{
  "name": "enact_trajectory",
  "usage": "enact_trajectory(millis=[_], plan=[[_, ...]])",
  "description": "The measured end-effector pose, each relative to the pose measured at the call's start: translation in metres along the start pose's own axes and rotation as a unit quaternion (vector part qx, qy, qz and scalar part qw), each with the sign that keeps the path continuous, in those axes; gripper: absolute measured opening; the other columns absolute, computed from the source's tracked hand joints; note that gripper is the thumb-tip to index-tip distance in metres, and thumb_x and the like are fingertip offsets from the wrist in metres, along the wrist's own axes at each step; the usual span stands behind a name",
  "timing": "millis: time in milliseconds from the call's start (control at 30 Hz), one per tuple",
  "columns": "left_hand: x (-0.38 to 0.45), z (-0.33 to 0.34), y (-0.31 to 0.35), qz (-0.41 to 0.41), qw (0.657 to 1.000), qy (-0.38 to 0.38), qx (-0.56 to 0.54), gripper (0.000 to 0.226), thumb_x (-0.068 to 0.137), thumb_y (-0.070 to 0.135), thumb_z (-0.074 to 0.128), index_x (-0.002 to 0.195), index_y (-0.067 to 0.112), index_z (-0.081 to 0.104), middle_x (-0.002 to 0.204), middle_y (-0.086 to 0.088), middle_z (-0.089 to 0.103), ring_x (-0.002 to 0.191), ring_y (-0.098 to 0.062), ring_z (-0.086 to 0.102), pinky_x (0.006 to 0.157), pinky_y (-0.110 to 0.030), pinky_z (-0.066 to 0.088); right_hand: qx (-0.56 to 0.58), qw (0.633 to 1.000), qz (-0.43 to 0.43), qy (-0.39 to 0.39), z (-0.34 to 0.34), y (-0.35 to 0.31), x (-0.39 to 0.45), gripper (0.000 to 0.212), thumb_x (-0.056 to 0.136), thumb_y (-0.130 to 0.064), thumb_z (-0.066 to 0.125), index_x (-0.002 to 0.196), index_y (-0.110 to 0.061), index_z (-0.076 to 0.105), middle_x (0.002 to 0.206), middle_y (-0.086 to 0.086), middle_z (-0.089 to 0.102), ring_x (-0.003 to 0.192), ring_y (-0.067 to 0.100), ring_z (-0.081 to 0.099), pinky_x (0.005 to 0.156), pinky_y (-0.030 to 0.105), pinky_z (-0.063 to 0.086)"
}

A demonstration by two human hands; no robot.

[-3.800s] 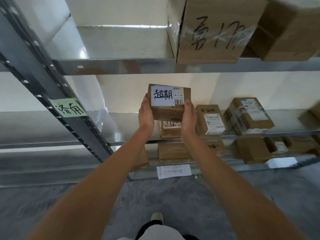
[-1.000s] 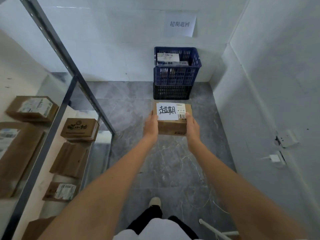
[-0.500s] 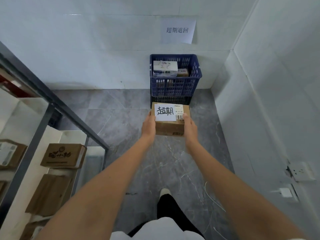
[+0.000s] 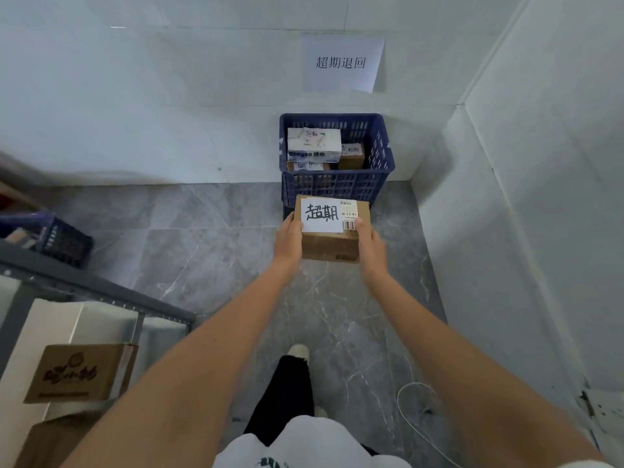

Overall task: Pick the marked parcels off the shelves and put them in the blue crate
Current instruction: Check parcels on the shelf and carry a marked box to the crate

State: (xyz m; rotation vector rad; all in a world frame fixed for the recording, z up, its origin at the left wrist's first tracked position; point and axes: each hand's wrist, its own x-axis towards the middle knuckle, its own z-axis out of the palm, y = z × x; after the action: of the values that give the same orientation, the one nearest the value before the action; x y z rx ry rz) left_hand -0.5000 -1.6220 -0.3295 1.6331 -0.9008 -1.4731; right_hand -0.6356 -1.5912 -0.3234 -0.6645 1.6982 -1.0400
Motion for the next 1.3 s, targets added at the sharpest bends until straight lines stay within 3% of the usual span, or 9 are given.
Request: enact_trajectory(millis=[233,400,500,667,733,833,1033,1233,1300], plan=[[0.089,0.024,0.036,-0.005,0.999,-0.041,0.029,0.037,0.101,0.032,0.031,0.127,0.024,0.057,0.120,0.002,0.062,0.103,-0.015,0.055,0.081,-0.029,0.042,-0.021,1.000,0.007,0.018,0.013,-0.036,0.080,0.048,0.099,-0.048,0.044,0.137,-0.021,0.052,0.124,0.002,0.059,0.110,0.017,0.055,0.087,0.029,0.042],[0.153,0.048,0.049,-0.030,0.998,-0.044,0.044,0.042,0.087,0.051,0.031,0.113,0.035,0.061,0.113,0.005,0.065,0.106,-0.019,0.057,0.102,-0.048,0.042,-0.006,0.999,0.024,0.024,0.018,-0.061,0.138,0.044,0.099,-0.046,0.045,0.134,-0.020,0.054,0.121,0.000,0.062,0.106,0.015,0.058,0.087,0.029,0.046],[0.191,0.067,0.062,-0.054,0.997,-0.043,0.039,0.051,0.084,0.062,0.035,0.122,0.037,0.060,0.122,0.008,0.063,0.114,-0.018,0.056,0.103,-0.043,0.042,0.000,0.999,0.031,0.017,0.018,-0.071,0.185,0.042,0.099,-0.046,0.046,0.131,-0.022,0.056,0.119,-0.001,0.062,0.107,0.015,0.058,0.087,0.029,0.046],[0.245,0.097,0.092,-0.065,0.998,-0.009,-0.007,0.043,0.100,0.050,0.036,0.126,0.027,0.060,0.120,0.005,0.064,0.109,-0.016,0.055,0.089,-0.030,0.041,-0.009,0.998,0.057,0.002,0.019,-0.089,0.265,0.039,0.097,-0.050,0.046,0.126,-0.027,0.059,0.117,-0.002,0.064,0.104,0.014,0.060,0.093,0.032,0.048],[0.268,0.107,0.097,-0.079,0.997,0.011,-0.006,0.041,0.101,0.043,0.036,0.132,0.025,0.056,0.124,0.003,0.062,0.113,-0.018,0.054,0.095,-0.032,0.040,-0.006,0.997,0.071,-0.004,0.021,-0.100,0.294,0.034,0.098,-0.047,0.047,0.122,-0.027,0.059,0.111,-0.003,0.064,0.101,0.014,0.060,0.091,0.031,0.048],[0.306,0.117,0.101,-0.105,0.994,0.022,0.009,0.043,0.100,0.040,0.036,0.139,0.029,0.049,0.134,0.001,0.057,0.124,-0.022,0.049,0.109,-0.043,0.036,0.000,0.995,0.103,-0.013,0.027,-0.107,0.333,0.038,0.097,-0.049,0.048,0.125,-0.025,0.059,0.121,-0.001,0.063,0.113,0.019,0.058,0.103,0.039,0.045],[0.374,0.136,0.118,-0.151,0.988,0.017,0.007,0.046,0.101,0.044,0.036,0.143,0.025,0.045,0.130,0.005,0.055,0.118,-0.014,0.045,0.102,-0.035,0.032,0.014,0.989,0.145,-0.014,0.043,-0.112,0.403,0.056,0.087,-0.059,0.050,0.133,-0.028,0.057,0.134,-0.004,0.060,0.124,0.019,0.054,0.110,0.046,0.039],[0.445,0.162,0.124,-0.199,0.980,-0.001,0.013,0.034,0.099,0.025,0.036,0.125,0.022,0.058,0.125,-0.001,0.059,0.111,-0.021,0.049,0.096,-0.035,0.037,0.023,0.989,0.143,-0.009,0.041,-0.125,0.470,0.024,0.100,-0.047,0.044,0.109,-0.036,0.063,0.120,-0.006,0.067,0.117,0.014,0.058,0.106,0.038,0.040],[0.462,0.175,0.128,-0.220,0.975,0.004,0.005,0.035,0.098,0.026,0.036,0.125,0.025,0.060,0.123,-0.002,0.061,0.113,-0.025,0.052,0.100,-0.039,0.040,0.022,0.988,0.150,0.007,0.035,-0.125,0.493,0.023,0.099,-0.047,0.045,0.109,-0.036,0.063,0.120,-0.005,0.068,0.116,0.014,0.058,0.103,0.036,0.042]])
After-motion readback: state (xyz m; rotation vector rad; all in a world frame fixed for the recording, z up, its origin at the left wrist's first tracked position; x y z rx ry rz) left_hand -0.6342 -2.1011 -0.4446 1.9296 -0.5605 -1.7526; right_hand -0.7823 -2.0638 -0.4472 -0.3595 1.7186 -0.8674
